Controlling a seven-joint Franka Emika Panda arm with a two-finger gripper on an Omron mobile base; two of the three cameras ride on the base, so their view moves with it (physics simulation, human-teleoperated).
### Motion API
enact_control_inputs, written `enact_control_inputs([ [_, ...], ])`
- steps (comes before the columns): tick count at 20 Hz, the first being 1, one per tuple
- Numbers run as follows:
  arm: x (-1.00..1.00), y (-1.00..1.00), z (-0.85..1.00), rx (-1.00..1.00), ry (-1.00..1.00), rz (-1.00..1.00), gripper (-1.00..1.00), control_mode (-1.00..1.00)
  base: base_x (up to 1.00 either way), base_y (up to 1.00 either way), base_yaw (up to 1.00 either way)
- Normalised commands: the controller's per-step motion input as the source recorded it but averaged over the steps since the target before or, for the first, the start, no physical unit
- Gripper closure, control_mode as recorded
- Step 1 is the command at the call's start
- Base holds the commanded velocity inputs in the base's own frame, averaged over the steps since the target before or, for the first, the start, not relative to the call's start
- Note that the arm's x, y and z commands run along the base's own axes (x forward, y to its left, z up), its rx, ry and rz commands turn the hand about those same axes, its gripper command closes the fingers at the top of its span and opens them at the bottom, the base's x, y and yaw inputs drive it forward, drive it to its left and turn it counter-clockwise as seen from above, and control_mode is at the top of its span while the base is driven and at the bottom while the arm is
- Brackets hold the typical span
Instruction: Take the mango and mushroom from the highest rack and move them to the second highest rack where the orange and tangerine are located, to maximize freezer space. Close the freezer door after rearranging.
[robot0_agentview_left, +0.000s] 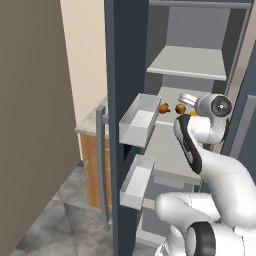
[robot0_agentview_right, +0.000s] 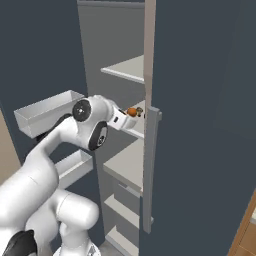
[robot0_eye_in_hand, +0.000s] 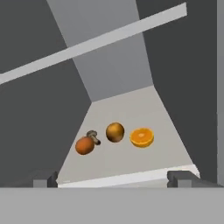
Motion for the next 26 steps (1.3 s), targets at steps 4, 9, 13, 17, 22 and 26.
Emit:
enact_control_inputs([
  [4, -0.92, 0.22, 0.35, 0.00, 0.00, 0.00, -1.00, -1.00, 0.00, 0.00, 0.00],
  [9, -0.92, 0.26, 0.36, 0.00, 0.00, 0.00, -1.00, -1.00, 0.00, 0.00, 0.00],
  [13, -0.89, 0.27, 0.32, 0.00, 0.06, 0.01, -1.00, -1.00, 0.00, 0.00, 0.00],
  [17, -0.86, 0.35, 0.14, -0.06, 0.16, 0.07, -1.00, -1.00, 0.00, 0.00, 0.00],
  [22, -0.80, 0.24, -0.03, -0.18, 0.08, 0.08, -1.00, -1.00, 0.00, 0.00, 0.00],
  [26, -0.62, 0.05, -0.25, -0.06, 0.00, 0.08, -1.00, -1.00, 0.00, 0.00, 0.00],
])
